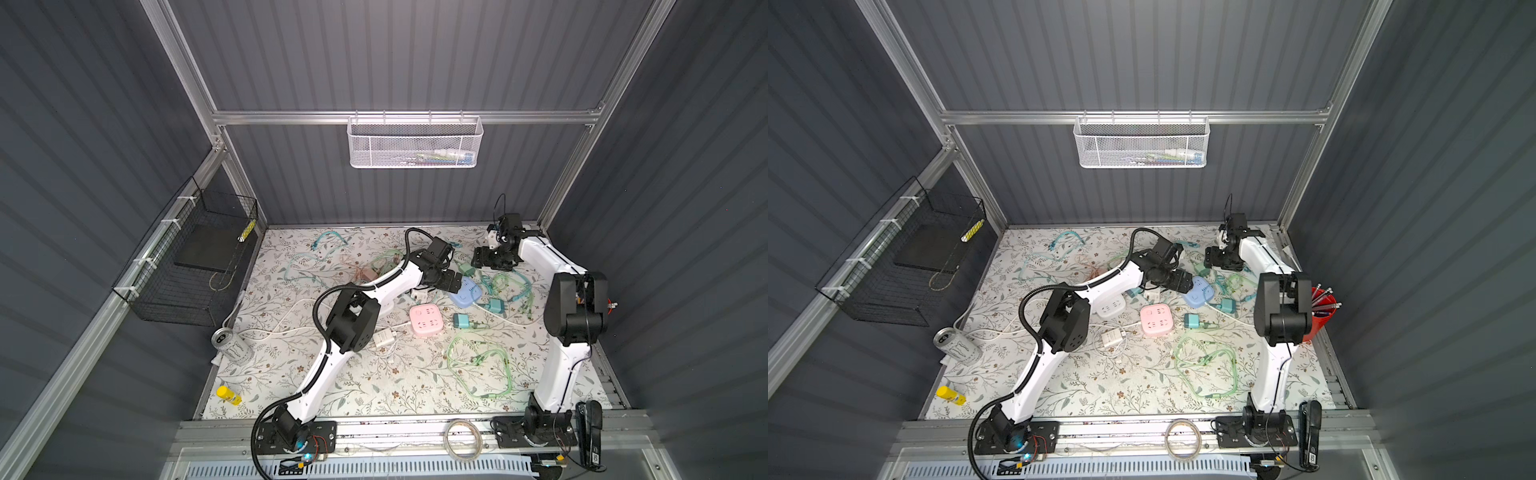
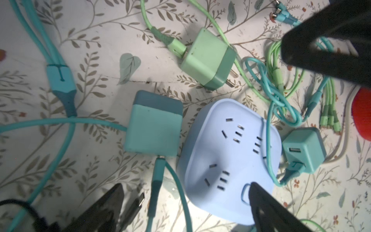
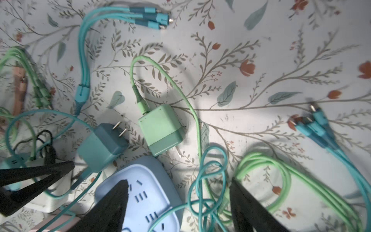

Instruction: Pull the plug off the socket

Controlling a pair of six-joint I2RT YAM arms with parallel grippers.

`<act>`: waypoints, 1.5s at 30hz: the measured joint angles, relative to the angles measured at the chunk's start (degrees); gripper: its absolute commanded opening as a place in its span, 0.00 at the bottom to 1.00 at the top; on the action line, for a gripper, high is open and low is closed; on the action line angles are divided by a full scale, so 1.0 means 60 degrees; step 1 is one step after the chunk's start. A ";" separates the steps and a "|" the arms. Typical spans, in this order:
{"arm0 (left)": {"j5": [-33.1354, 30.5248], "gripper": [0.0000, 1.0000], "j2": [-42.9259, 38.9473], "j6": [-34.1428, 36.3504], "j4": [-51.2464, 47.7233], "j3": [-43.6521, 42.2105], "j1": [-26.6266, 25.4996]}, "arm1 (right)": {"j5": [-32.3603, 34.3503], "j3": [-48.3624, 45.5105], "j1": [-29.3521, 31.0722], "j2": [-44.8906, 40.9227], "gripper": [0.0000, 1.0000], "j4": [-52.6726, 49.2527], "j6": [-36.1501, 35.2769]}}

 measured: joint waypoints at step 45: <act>-0.9012 1.00 -1.0561 0.0750 0.5468 -1.3242 0.1151 | 0.1078 -1.2109 -0.1392 -0.5031 0.99 1.5019 -0.0051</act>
